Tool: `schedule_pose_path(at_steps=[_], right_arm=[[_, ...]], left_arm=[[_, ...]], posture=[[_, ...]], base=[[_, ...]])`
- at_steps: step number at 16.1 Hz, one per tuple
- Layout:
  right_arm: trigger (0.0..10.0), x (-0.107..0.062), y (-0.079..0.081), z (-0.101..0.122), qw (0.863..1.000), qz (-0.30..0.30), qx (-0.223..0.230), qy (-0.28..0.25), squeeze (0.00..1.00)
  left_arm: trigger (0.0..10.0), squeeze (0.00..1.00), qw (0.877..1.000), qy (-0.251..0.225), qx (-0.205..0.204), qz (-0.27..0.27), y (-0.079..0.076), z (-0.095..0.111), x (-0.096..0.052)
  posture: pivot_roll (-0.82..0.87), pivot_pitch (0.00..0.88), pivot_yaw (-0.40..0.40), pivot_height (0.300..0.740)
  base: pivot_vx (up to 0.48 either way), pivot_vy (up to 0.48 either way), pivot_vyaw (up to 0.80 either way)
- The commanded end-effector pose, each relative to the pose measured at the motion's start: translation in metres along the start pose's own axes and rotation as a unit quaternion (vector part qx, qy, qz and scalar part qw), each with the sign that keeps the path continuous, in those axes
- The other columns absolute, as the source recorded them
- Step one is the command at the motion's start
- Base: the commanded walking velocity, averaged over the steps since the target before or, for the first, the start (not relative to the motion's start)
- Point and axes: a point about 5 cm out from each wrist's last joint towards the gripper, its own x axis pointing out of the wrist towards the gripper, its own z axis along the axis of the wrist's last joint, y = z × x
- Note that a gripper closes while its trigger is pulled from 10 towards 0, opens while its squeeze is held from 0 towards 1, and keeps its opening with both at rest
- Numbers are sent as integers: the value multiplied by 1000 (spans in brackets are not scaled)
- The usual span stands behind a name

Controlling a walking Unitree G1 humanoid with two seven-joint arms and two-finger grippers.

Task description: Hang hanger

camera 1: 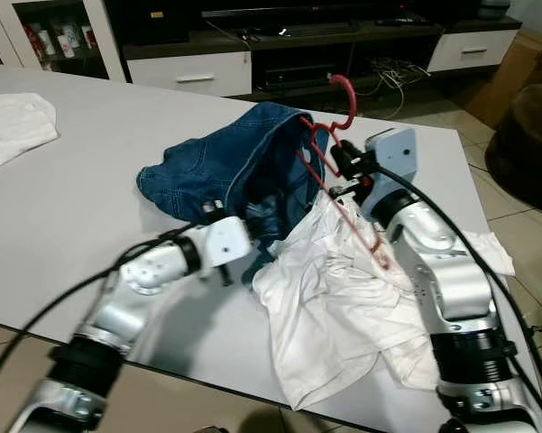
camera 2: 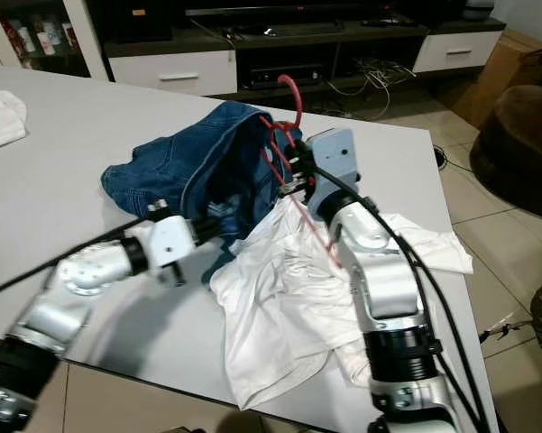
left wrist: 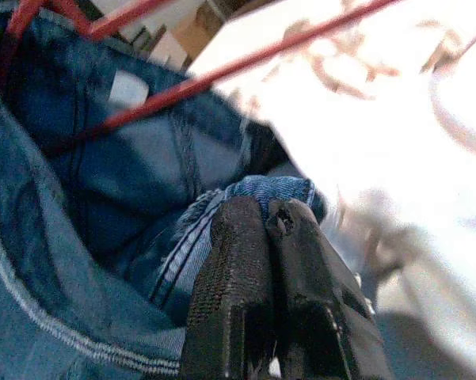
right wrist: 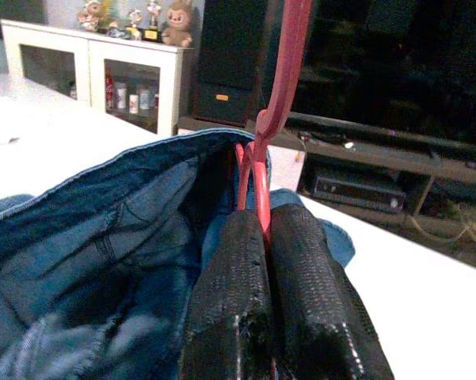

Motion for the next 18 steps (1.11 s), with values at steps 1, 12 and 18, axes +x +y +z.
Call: schedule_pose_path(at_steps=[1, 12, 18], right_arm=[[10000, 3, -7, 8, 999, -30, 18, -13, 0], [10000, 7, 3, -6, 986, -61, 145, -54, 0], [10000, 2, 6, 4, 984, -36, 136, -108, 0]], left_arm=[[10000, 0, 1000, -17, 21, -13, -6, 9, 7], [10000, 0, 993, -116, -8, 3, -26, 44, 41], [10000, 1000, 989, -126, -76, -35, -34, 42, 39]], posture=[[25, 70, -14, 740], [30, 68, -8, 740], [26, 69, -5, 740]], base=[[0, 0, 0], [0, 0, 0], [0, 0, 0]])
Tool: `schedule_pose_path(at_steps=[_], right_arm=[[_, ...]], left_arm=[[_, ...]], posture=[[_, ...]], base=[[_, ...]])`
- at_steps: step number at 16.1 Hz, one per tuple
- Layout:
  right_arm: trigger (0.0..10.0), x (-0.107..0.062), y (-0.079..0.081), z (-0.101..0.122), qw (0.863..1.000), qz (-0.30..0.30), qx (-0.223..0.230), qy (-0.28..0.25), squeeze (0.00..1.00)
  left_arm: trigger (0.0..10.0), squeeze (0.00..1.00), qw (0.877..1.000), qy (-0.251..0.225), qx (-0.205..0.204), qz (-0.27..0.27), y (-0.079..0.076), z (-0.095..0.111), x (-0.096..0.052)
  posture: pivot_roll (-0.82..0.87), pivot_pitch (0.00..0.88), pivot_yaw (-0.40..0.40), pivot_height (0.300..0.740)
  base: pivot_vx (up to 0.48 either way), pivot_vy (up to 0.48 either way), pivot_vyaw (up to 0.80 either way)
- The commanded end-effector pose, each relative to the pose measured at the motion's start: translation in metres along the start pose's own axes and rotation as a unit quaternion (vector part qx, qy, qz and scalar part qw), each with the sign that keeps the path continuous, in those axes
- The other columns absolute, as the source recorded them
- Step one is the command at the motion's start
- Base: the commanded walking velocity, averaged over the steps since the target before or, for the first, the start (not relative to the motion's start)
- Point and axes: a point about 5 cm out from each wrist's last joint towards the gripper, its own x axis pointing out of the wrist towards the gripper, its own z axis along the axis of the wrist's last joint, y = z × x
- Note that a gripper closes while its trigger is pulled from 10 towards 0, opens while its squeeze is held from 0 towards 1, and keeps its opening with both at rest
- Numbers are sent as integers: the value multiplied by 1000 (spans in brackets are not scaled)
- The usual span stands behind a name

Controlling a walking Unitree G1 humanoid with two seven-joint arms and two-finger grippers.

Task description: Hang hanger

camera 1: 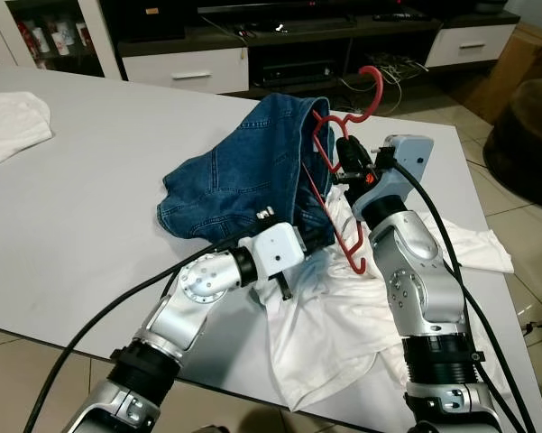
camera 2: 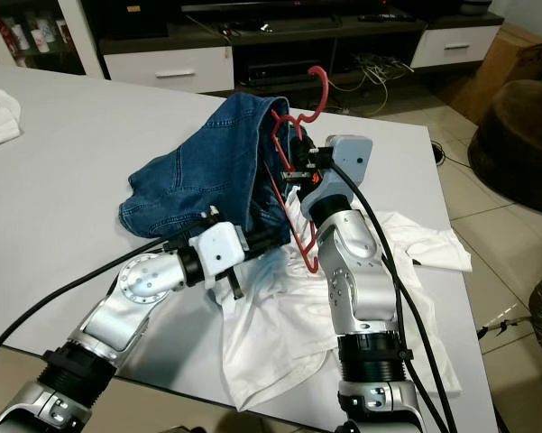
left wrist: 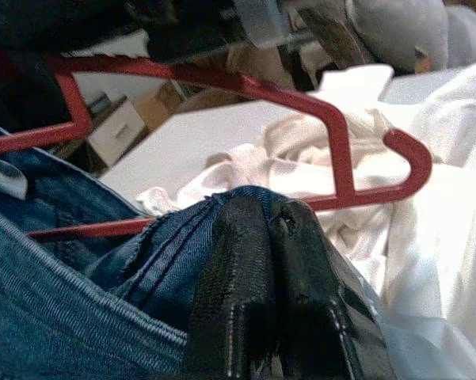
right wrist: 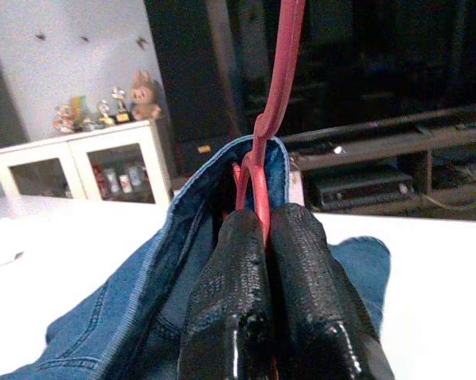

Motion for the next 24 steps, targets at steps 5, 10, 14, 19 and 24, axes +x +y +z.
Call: schedule_pose_path(at_steps=[5, 10, 14, 19, 24], right_arm=[[10000, -5, 3, 7, 998, 27, -41, -37, 0], [10000, -5, -7, 10, 997, -11, -45, -58, 0], [10000, -8, 4, 10, 995, 29, -68, -66, 0], [10000, -11, 10, 15, 994, 40, -66, -79, 0], [10000, -11, 25, 24, 991, 74, -50, -102, 0]], left_arm=[[10000, 0, 997, -34, 48, 43, 19, 14, -11], [10000, 0, 992, -69, 40, 101, 30, 26, -19], [10000, 247, 973, -59, 4, 222, 73, 19, -34], [10000, 1000, 960, -55, -118, 249, 68, -3, -32], [10000, 0, 955, -5, -214, 206, 33, -32, -16]], posture=[[27, 67, -2, 740], [31, 72, -3, 740], [25, 72, -3, 740], [15, 73, 3, 740], [19, 72, -1, 740]], base=[[0, 0, 0], [0, 0, 0], [0, 0, 0], [0, 0, 0], [0, 0, 0]])
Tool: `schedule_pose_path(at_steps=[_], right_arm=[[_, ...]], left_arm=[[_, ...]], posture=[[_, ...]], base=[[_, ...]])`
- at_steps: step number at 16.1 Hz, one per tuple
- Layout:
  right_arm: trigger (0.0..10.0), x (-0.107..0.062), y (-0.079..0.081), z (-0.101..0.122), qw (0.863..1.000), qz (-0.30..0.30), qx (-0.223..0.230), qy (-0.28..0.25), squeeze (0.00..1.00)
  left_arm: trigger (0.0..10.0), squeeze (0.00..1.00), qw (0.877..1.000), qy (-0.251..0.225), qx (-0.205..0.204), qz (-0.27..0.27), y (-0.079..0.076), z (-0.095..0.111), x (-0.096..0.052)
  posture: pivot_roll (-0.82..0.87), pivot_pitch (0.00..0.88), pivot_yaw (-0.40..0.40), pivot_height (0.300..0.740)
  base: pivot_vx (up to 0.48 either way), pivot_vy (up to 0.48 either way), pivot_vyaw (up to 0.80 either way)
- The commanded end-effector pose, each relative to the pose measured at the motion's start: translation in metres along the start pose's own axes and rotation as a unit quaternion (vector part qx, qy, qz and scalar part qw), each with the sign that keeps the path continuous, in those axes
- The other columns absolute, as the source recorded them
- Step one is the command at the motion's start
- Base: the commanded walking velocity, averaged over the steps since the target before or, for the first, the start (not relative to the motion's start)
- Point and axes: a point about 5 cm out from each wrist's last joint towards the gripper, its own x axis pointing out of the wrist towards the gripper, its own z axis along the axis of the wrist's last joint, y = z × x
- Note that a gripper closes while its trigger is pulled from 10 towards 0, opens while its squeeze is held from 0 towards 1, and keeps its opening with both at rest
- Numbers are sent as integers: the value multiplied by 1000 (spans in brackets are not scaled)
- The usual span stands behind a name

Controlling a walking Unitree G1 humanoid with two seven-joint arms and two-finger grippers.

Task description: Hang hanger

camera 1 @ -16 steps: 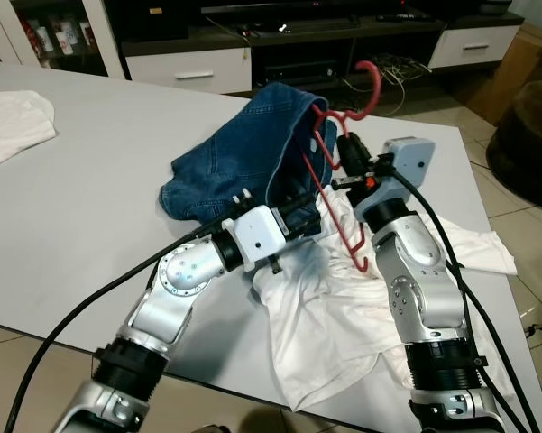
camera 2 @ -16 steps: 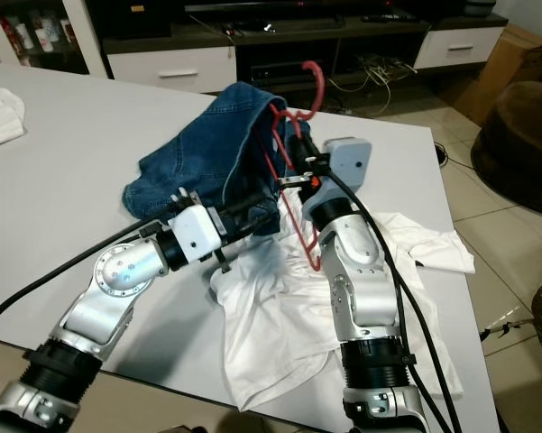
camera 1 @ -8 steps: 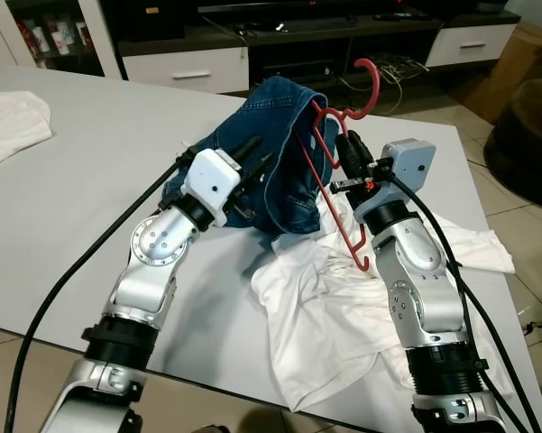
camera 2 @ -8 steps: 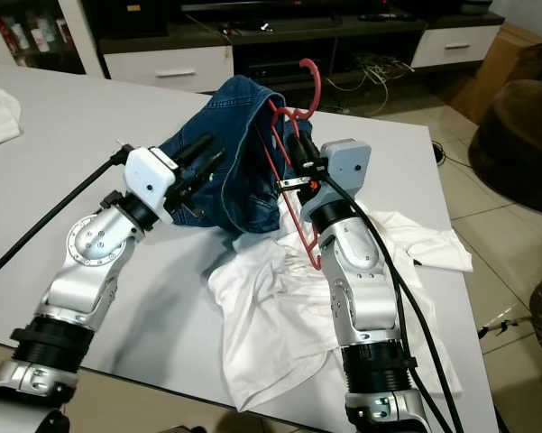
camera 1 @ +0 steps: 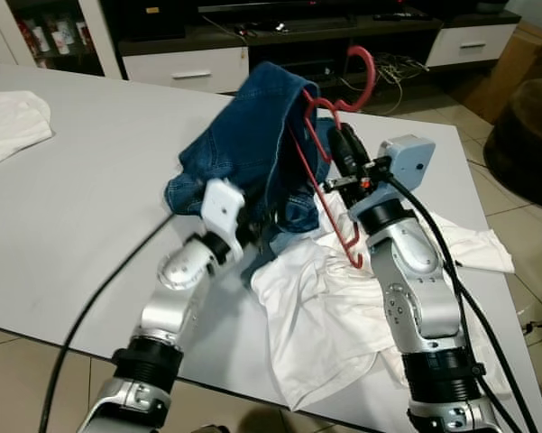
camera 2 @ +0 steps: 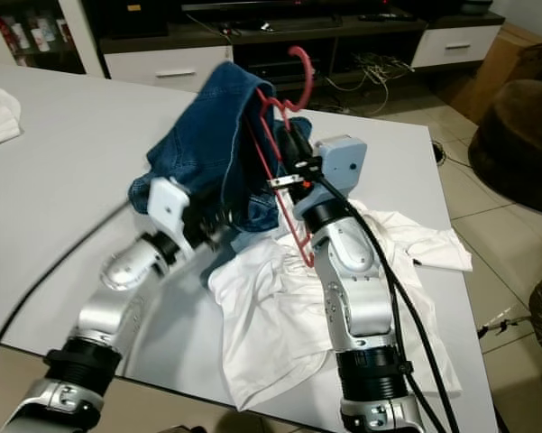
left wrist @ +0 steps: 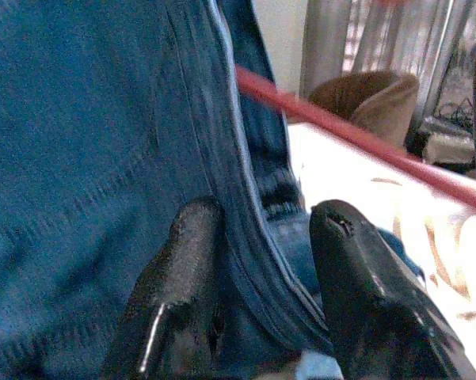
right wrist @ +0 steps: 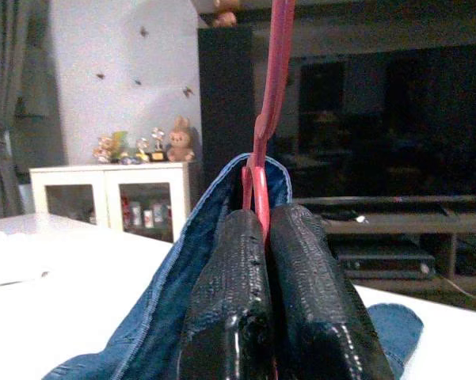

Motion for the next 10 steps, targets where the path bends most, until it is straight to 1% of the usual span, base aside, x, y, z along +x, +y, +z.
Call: schedule_pose_path(at_steps=[1, 3, 5, 6, 10], right_arm=[[10000, 2, 7, 11, 999, 22, 6, -24, 0], [10000, 2, 10, 11, 999, 31, 3, -24, 0], [10000, 3, 10, 14, 999, 30, 4, -28, 0], [10000, 2, 10, 15, 999, 28, 5, -30, 0], [10000, 4, 6, 17, 999, 12, 17, -35, 0]], left_arm=[[10000, 0, 1000, 11, -6, 2, -2, -1, 5], [10000, 0, 1000, 27, -5, -3, -6, -5, 8], [10000, 0, 999, 42, -4, 1, -5, -9, 8], [0, 0, 999, 41, -5, -4, -5, -9, 8], [0, 0, 999, 31, 6, -12, -10, -7, 8]], posture=[[21, 72, -2, 740], [19, 71, -1, 740], [17, 71, 2, 740], [16, 71, 5, 740], [18, 71, 5, 740]], base=[[0, 0, 0], [0, 0, 0], [0, 0, 0], [0, 0, 0], [0, 0, 0]])
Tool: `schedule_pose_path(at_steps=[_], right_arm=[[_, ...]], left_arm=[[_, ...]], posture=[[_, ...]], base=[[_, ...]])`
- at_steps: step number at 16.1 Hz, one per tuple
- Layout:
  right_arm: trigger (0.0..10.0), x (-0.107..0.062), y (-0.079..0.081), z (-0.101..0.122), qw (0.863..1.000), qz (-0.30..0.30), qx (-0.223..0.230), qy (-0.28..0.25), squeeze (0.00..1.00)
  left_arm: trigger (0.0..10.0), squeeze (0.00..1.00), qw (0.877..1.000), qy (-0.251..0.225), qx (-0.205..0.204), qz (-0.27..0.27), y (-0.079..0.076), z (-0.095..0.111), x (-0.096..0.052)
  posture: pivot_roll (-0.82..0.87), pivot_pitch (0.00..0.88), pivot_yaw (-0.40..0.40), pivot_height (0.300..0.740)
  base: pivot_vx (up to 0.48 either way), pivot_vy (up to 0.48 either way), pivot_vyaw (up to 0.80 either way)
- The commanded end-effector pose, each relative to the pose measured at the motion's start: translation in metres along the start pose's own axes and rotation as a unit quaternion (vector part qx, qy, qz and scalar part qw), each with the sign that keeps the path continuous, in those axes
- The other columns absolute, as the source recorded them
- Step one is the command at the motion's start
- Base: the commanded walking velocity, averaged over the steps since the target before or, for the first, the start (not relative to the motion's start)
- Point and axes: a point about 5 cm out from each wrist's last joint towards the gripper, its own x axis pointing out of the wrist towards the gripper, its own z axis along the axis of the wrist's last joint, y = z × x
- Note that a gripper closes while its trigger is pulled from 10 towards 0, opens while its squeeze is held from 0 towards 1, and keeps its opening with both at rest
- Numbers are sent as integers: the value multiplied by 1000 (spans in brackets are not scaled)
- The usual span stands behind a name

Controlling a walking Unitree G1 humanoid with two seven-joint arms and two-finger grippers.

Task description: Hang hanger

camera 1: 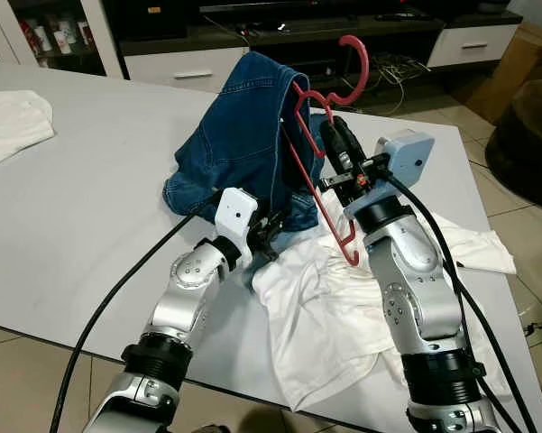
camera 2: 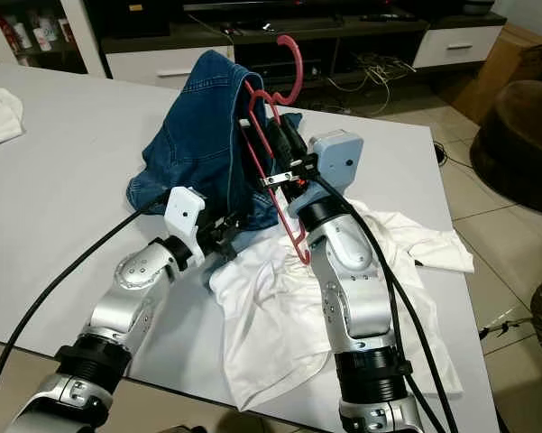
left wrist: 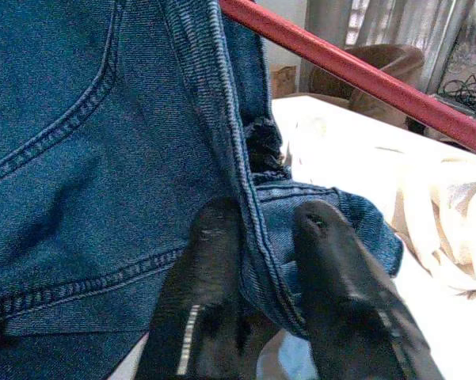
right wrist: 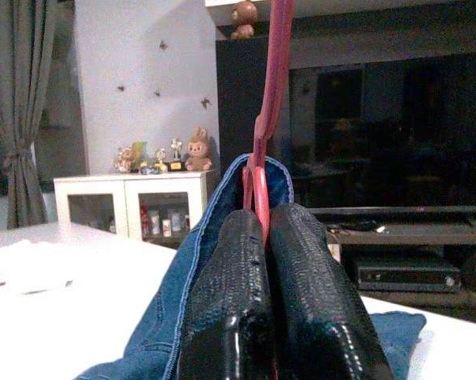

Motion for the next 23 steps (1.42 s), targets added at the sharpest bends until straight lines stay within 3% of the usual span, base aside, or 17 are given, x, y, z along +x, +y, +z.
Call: schedule_pose_path(at_steps=[1, 4, 7, 9, 15, 17, 18, 19, 20, 21, 22, 23], right_arm=[[10000, 4, -1, 14, 999, -5, 18, -29, 0], [10000, 3, 16, 12, 995, 72, 63, -14, 0], [10000, 2, 3, 7, 997, 12, 75, -10, 0], [10000, 0, -5, 0, 997, -12, 77, -3, 0], [10000, -8, -10, -27, 995, -49, 72, 37, 0], [10000, -7, -10, -27, 996, -50, 71, 32, 0], [10000, -7, -9, -27, 996, -45, 69, 29, 0], [10000, -7, -8, -27, 996, -42, 68, 27, 0], [10000, -7, -7, -24, 997, -27, 63, 20, 0], [10000, -9, -6, -22, 998, -12, 55, 16, 0], [10000, -11, -6, -22, 999, -2, 44, 15, 0], [10000, -13, -5, -23, 999, 5, 37, 14, 0]], left_arm=[[0, 0, 1000, -4, 11, -7, -5, 0, 0], [0, 0, 999, -15, 40, -14, -10, -1, -4], [0, 0, 998, -44, 45, -29, -17, 3, -7], [0, 0, 994, -66, 44, -73, -34, 6, -9], [0, 0, 985, -91, 22, -146, -62, 15, -4], [0, 0, 983, -71, 27, -168, -68, 12, -3], [745, 0, 984, -55, 33, -167, -66, 8, -3], [10000, 0, 985, -46, 36, -165, -65, 6, -3], [10000, 0, 984, -28, 65, -163, -59, 1, -5], [10000, 647, 985, -35, 111, -126, -45, 4, -7], [10000, 1000, 983, -47, 138, -114, -37, 9, -9], [10000, 1000, 978, -54, 171, -108, -33, 13, -9]], posture=[[22, 70, 6, 740], [28, 71, 7, 740], [31, 74, 6, 740], [30, 75, 7, 740], [33, 75, 6, 740], [29, 74, 8, 740], [29, 74, 8, 740], [29, 74, 8, 740], [26, 74, 9, 740], [26, 74, 8, 740], [27, 73, 8, 740], [29, 73, 7, 740]], base=[[0, 0, 0], [0, 0, 0], [0, 0, 0], [0, 0, 0], [0, 0, 0], [0, 0, 0], [0, 0, 0], [0, 0, 0], [0, 0, 0], [0, 0, 0], [0, 0, 0], [0, 0, 0]])
